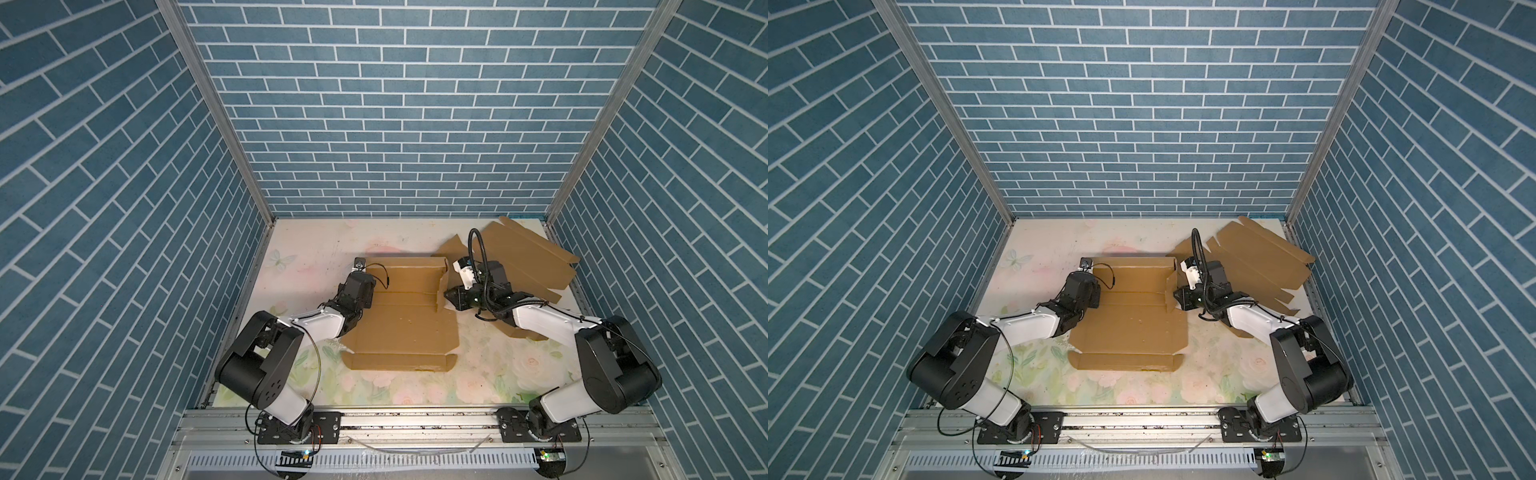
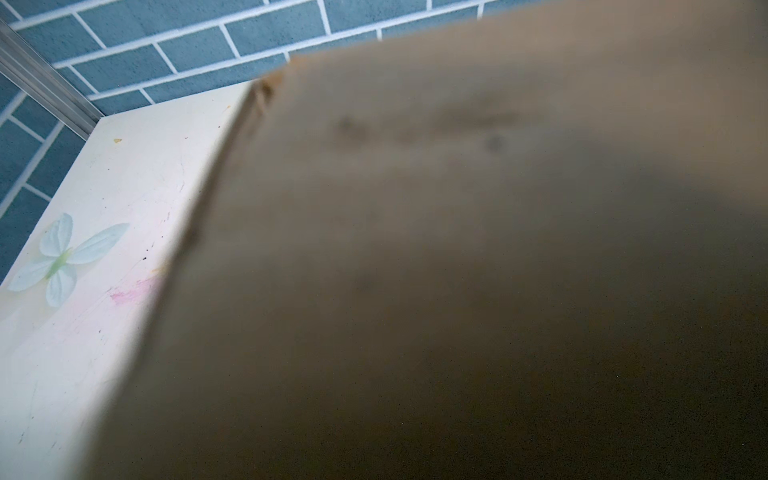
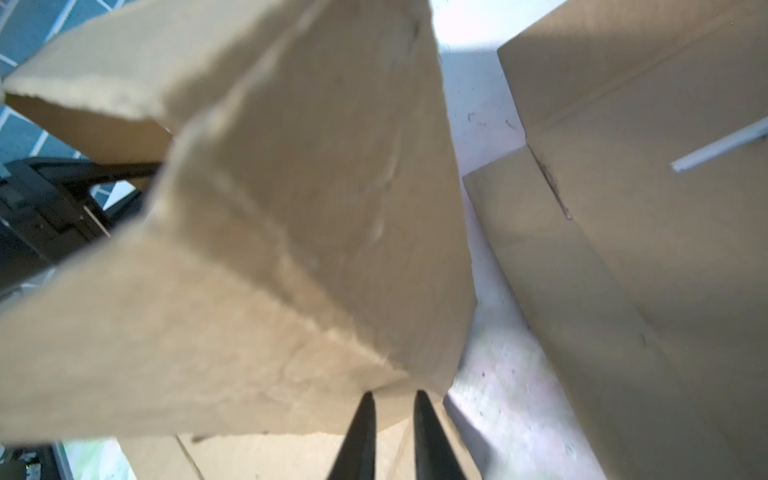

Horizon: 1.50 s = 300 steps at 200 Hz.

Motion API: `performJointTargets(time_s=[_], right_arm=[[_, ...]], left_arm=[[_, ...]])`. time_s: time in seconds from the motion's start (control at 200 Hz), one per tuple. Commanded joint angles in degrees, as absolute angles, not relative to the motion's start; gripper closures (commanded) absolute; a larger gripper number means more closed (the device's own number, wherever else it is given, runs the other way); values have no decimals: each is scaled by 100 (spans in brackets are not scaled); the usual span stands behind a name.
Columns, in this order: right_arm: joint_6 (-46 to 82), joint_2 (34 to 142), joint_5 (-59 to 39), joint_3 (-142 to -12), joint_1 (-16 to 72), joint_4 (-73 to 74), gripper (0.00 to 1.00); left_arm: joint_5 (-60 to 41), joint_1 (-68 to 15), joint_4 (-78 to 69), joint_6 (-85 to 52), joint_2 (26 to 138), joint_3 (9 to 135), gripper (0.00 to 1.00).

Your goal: Fold the paper box

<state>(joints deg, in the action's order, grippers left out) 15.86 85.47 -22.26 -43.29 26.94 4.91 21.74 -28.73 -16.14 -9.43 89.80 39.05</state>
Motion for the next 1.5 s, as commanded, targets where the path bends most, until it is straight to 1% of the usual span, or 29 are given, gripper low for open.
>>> performJointTargets(time_s=[0.0,0.15,0.265,0.375,0.49,0.685,0.785,0.935,1.045,1.145,1.22,1.315,1.38,1.495], right_arm=[[1004,8348,-2189,-4235,2724,205,74],[932,8379,-1917,-4319,2729,444,62],[871,8675,-1822,-4560,2733,682,55],[859,8951,-1786,-4712,2733,1043,51],[883,9209,-1538,-4738,2765,1576,51],[1036,9617,-1085,-4530,2901,2644,57],[1003,9731,-540,-4438,3046,2934,61],[953,9867,932,-4312,3396,3414,71],[940,10061,2353,-4354,3782,3609,72],[879,10391,3493,-4658,4161,3380,76],[846,10649,4219,-4939,4427,3143,83],[820,10889,4753,-5159,4650,3030,93],[881,10995,4836,-5248,4722,2954,99],[1159,11048,4728,-5337,4740,2721,100]], left_arm=[[2092,-2874,-1218,-800,9097,3888,100],[2092,-2874,-1218,-809,9096,3891,100],[2083,-2874,-1204,-809,9113,3911,100],[2085,-2876,-1185,-807,9097,3903,100],[2074,-2876,-1193,-809,9086,3897,100],[2060,-2874,-1196,-802,9081,3915,100],[2062,-2879,-1195,-798,9076,3919,100],[2039,-2874,-1217,-821,9099,3931,100],[2004,-2874,-1239,-885,9103,3934,100],[1972,-2874,-1248,-931,9119,3954,100],[1946,-2874,-1230,-947,9114,3968,100],[1942,-2874,-1213,-949,9097,3974,100],[1922,-2874,-1203,-949,9088,3980,100],[1907,-2874,-1213,-958,9097,3975,100]])
